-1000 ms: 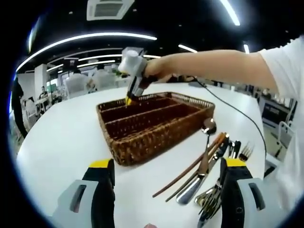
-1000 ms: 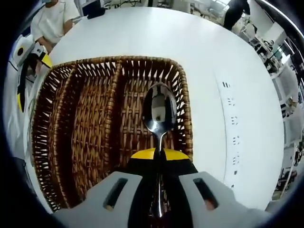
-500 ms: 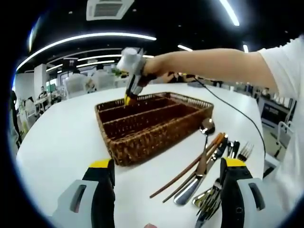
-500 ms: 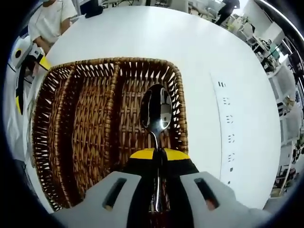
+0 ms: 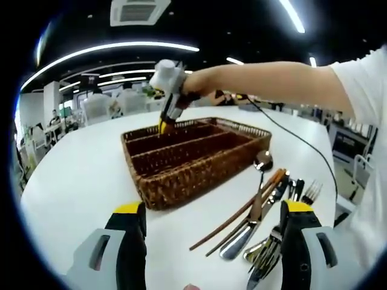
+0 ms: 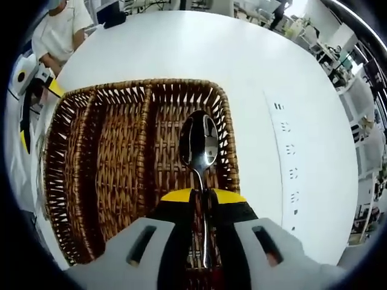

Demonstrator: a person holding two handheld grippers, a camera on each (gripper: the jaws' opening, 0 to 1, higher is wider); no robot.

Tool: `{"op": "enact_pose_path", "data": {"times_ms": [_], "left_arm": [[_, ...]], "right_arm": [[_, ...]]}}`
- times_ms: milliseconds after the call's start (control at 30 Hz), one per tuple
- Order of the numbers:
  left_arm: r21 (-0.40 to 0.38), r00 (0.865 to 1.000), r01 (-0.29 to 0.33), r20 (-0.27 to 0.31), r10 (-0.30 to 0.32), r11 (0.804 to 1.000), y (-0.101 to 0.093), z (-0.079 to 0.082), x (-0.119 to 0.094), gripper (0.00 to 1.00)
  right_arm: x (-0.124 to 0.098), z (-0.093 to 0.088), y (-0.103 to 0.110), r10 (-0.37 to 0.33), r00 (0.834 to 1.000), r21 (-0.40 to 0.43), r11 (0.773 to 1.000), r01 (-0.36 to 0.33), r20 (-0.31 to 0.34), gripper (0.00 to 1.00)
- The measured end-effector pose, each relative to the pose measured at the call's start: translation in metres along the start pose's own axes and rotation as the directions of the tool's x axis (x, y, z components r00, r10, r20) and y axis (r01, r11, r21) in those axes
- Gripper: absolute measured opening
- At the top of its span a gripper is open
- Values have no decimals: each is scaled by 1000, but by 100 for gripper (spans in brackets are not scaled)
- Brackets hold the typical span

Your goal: Arrange the knives, forks, and spoons in their matching storage slots by inserting each utensil handle-first until every utensil is classified and aligned in the correct compartment

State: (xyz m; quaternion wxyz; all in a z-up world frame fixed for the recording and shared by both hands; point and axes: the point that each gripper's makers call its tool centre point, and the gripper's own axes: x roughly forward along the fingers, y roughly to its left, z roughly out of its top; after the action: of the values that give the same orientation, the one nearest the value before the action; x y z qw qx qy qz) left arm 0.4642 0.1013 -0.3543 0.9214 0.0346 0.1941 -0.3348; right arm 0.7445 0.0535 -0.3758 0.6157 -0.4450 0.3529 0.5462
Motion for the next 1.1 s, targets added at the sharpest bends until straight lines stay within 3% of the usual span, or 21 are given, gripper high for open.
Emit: {"op": "enact_pose_path", "data": {"times_ms": [433, 1100], "left_arm": [[11, 1000, -1, 3, 1, 1000, -2, 1, -2, 92], [51, 1000, -4, 11, 4, 999, -23, 10, -7, 92]], "right_arm": [[-16, 3, 6, -6, 999, 35, 999, 5, 44, 14], [-47, 0, 45, -30, 990, 74, 997, 20, 140, 21]]}}
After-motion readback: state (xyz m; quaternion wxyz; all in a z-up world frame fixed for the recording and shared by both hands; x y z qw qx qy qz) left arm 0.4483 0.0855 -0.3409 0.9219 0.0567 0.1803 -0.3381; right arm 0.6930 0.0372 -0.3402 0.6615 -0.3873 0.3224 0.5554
